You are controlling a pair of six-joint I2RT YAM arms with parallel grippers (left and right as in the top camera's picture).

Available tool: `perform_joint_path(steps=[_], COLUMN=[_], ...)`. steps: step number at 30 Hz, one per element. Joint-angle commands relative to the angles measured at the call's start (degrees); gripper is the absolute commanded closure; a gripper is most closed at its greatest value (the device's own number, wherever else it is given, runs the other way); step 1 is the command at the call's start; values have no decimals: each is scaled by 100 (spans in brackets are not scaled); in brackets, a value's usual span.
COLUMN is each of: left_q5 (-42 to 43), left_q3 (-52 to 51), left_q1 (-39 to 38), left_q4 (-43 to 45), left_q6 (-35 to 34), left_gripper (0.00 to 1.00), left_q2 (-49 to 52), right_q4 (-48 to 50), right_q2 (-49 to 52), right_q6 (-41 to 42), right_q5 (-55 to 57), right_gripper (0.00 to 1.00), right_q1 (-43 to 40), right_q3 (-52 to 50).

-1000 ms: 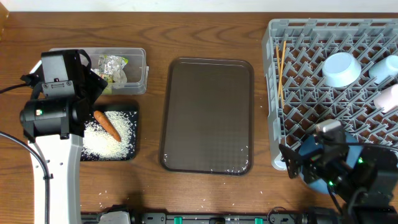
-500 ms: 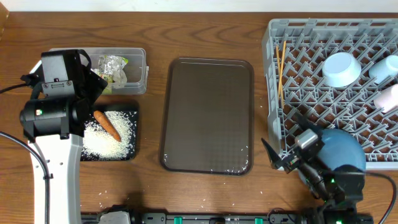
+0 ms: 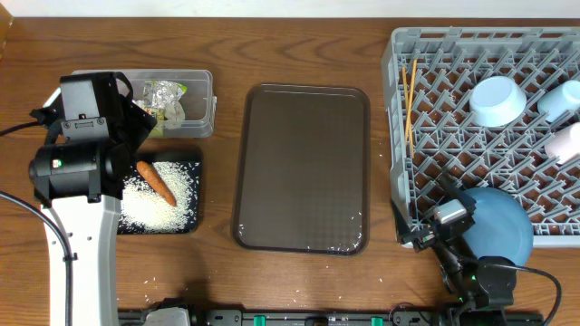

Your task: Sort waste into correct bins and load items into the dishwasher rack

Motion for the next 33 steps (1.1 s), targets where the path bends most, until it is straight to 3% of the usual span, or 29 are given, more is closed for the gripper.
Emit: perform_joint_path(steps=[1, 33], left_q5=[-90, -90], left_q3=[13, 13], left_q1=[24, 24], left_q4=[-17, -20], left_q6=[-52, -52], left_gripper=[3, 3], left_q2=[24, 24], right_q4=[-236, -424], right_q2=[-223, -243], right_q6=[107, -46], right_q5=[527, 734], right_gripper=[1, 1], right_q1=[66, 74], right_q3=[-9, -9])
